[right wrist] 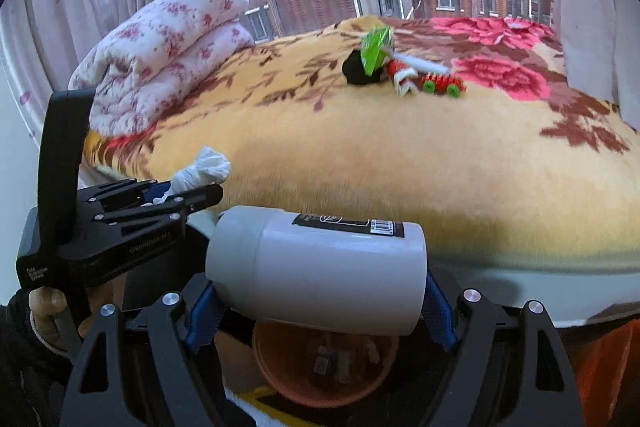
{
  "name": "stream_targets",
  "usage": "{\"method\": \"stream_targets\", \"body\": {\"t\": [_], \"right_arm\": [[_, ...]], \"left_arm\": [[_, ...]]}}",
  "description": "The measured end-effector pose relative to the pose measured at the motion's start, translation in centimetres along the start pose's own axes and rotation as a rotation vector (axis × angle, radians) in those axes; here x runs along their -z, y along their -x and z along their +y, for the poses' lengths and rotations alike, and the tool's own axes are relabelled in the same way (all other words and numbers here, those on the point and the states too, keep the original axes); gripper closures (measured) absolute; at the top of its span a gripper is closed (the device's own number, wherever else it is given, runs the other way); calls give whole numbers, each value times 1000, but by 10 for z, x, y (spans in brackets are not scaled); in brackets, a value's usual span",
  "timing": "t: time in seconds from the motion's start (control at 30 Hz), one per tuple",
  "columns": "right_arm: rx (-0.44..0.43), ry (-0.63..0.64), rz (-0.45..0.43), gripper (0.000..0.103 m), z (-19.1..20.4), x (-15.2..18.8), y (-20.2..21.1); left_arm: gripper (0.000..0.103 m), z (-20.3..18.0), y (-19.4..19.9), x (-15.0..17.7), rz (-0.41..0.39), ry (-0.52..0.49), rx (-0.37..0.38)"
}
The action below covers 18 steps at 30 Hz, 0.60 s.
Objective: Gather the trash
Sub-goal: 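Carry the paper roll and tissue down to the orange bin and open both tools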
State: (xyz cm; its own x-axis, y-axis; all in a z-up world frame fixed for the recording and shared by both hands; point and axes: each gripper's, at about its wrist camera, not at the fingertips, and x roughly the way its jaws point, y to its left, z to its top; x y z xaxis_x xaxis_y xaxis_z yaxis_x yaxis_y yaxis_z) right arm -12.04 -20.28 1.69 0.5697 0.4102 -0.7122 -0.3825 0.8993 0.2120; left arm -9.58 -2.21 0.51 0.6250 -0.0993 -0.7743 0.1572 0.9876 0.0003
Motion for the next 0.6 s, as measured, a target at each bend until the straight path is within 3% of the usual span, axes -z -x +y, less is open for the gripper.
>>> {"method": "stream_targets", "body": {"t": [0.3, 0.6], "right_arm": [[-2, -6, 119, 23, -2, 44, -21], [-15, -30, 231, 23, -9, 64, -59]], "left_arm": [[73, -11, -23, 57, 98, -51, 32], [72, -5, -59, 82, 239, -17, 77]]}}
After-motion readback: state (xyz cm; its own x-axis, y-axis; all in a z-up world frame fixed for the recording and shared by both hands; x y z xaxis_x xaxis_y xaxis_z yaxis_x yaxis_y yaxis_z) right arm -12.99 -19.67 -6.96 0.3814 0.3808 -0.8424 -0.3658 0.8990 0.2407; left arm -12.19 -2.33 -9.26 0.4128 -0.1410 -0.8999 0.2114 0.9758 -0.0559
